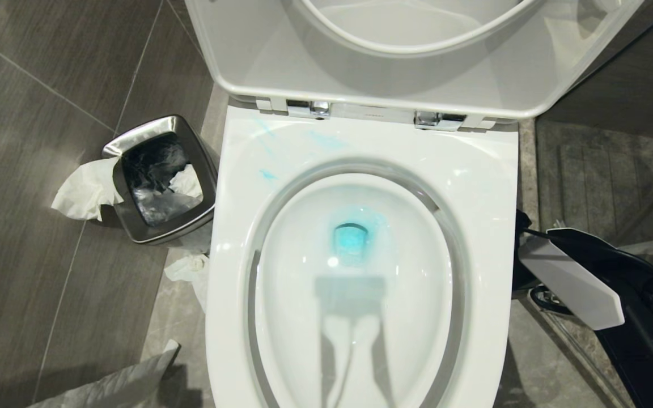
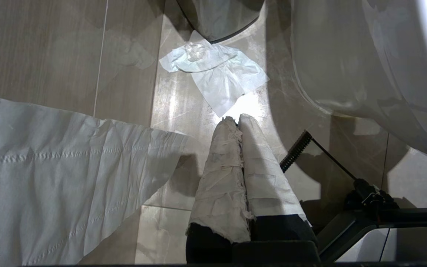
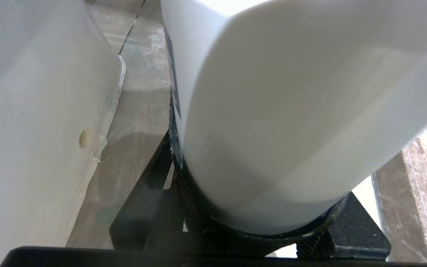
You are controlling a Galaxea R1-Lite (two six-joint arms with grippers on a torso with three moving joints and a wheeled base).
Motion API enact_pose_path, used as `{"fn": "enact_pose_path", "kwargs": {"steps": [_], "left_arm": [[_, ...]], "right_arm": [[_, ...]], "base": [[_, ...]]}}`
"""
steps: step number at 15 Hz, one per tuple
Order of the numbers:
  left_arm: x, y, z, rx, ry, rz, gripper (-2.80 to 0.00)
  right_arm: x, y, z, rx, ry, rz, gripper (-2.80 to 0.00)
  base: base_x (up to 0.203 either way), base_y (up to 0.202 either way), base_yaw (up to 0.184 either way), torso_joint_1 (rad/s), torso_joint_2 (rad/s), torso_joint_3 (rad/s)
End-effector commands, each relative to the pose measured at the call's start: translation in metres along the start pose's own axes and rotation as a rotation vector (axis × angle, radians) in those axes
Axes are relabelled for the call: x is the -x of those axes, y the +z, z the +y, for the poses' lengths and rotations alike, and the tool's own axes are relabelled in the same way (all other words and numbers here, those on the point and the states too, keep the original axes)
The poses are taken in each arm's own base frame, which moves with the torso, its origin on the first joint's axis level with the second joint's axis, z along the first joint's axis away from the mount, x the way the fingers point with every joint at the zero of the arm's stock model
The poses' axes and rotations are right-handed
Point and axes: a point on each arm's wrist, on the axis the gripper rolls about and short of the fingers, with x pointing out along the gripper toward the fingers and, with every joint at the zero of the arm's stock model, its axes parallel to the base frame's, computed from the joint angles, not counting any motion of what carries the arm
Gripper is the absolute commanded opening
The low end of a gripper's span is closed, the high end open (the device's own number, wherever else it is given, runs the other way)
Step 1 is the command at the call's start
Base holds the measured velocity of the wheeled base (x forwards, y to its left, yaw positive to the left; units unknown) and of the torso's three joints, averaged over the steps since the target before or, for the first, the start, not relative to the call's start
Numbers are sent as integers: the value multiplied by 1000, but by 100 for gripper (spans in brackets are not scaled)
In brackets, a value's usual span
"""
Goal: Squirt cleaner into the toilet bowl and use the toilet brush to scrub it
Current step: Place the cleaning agent on the floor
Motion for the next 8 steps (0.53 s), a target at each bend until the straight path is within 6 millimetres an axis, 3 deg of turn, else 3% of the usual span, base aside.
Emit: {"fn": "enact_pose_path", "kwargs": {"steps": [1,8], "left_arm": [[0,0,0,0,-1,2,-280],[0,0,0,0,-1,2,-280]], "right_arm": [[2,-4,1,1,1,2,-280],[3,-6,0,0,-12,10,-280]], "base": [[0,0,0,0,0,0],[0,0,0,0,0,0]]}}
